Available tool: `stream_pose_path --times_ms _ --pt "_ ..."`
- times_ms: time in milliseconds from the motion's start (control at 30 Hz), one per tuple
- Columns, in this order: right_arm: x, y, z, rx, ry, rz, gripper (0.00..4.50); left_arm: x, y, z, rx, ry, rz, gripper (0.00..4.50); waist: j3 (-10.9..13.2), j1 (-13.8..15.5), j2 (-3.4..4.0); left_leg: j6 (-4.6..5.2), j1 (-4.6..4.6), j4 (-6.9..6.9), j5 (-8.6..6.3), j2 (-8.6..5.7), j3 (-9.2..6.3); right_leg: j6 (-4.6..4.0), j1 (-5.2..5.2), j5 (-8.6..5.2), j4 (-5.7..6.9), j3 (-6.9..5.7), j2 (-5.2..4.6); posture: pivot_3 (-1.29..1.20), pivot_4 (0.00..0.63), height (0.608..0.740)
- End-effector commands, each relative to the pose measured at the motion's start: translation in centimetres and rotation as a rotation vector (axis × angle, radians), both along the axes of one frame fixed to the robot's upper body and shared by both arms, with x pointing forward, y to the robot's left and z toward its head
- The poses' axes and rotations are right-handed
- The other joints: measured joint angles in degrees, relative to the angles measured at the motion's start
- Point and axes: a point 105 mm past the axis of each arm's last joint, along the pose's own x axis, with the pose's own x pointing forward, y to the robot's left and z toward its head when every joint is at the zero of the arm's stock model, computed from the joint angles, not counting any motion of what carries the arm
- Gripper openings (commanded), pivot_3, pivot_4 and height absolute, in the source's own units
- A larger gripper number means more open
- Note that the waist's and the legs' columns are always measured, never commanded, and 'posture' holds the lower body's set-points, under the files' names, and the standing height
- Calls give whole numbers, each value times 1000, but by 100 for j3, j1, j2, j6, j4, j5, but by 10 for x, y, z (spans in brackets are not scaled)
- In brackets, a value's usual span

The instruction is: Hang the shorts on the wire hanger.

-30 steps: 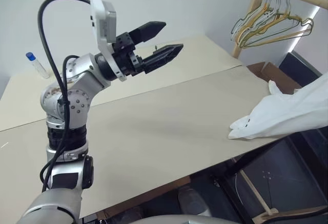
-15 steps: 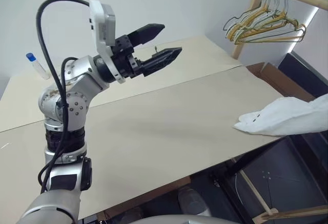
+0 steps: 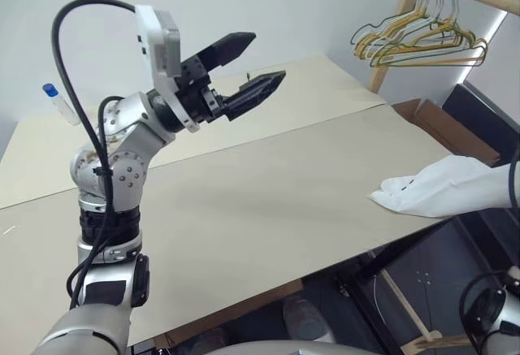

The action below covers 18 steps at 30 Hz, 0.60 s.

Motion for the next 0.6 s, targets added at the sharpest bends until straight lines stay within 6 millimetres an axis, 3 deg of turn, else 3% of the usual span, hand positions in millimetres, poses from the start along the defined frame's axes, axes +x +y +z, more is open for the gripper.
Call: stream_pose_path --times_ms 33,167,367,467,600 --pt "-2 53 36 -217 -131 232 4482 -2 5 4 1 -34 14 4491 0 -10 0 1 1 0 0 0 1 0 0 0 -1 1 1 -325 0 740" --pt "17 125 23 -269 13 747 4482 -6 16 -18 106 34 2 4491 0 -57 0 1 6 -1 -1 4 1 0 2 0 1 1 7 -291 0 740" --pt "32 212 -39 -337 396 1369 4482 -15 44 -74 379 95 91 4491 8 63 -13 2 9 -5 -1 9 -10 -3 0 1 0 -2 14 -198 0 740" --pt "36 239 -68 -356 523 1553 4482 -28 56 -95 464 121 106 4491 20 285 -27 3 6 -7 -2 13 -16 -12 -10 6 0 -3 13 -149 0 740" --pt "41 256 -82 -393 598 1666 4482 -46 63 -102 483 149 113 4491 30 703 -30 0 -3 -14 -3 8 -27 -60 -37 33 1 -4 10 -96 0 740"
